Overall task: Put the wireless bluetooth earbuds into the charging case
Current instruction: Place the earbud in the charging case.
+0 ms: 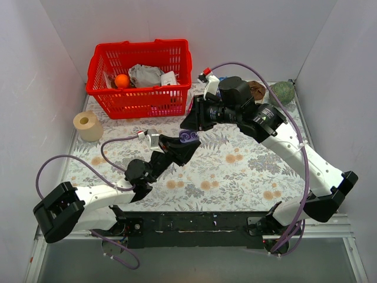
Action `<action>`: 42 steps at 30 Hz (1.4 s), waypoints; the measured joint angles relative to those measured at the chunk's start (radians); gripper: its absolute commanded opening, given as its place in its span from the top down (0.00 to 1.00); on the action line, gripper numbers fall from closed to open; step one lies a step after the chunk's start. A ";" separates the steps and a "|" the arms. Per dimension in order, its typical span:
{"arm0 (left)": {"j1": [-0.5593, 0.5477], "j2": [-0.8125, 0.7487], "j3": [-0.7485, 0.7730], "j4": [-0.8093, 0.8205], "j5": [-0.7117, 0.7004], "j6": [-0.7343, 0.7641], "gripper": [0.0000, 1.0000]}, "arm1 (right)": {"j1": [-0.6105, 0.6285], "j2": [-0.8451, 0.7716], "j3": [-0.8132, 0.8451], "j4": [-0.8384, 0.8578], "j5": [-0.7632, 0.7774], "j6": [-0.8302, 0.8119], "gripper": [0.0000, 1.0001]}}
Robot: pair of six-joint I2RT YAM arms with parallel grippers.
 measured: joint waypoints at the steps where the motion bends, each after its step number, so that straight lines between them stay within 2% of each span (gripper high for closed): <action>1: -0.001 0.006 -0.003 0.003 0.005 -0.008 1.00 | 0.000 0.003 0.011 0.001 0.003 0.000 0.69; 12: -0.002 0.069 -0.047 0.085 0.060 -0.112 1.00 | 0.000 0.049 0.067 -0.030 0.045 -0.011 0.68; 18: 0.003 0.013 -0.068 0.058 0.107 -0.135 1.00 | 0.000 0.027 0.111 -0.064 0.073 -0.130 0.68; 24: 0.033 -0.162 -0.098 -0.016 0.259 -0.159 1.00 | 0.015 -0.126 -0.021 -0.091 0.090 -0.309 0.65; 29: 0.040 -0.291 -0.181 -0.055 0.326 -0.170 1.00 | 0.129 -0.267 -0.206 -0.086 0.208 -0.389 0.61; 36: 0.041 -0.342 -0.263 -0.093 0.367 -0.195 1.00 | 0.409 -0.295 -0.234 -0.120 0.437 -0.463 0.43; 37: 0.041 -0.343 -0.265 -0.098 0.377 -0.195 1.00 | 0.431 -0.289 -0.234 -0.122 0.464 -0.468 0.29; 38: 0.041 -0.343 -0.266 -0.101 0.386 -0.195 1.00 | 0.439 -0.285 -0.234 -0.124 0.478 -0.470 0.23; 42: 0.041 -0.349 -0.266 -0.149 0.433 -0.186 1.00 | 0.444 -0.274 -0.231 -0.127 0.514 -0.489 0.21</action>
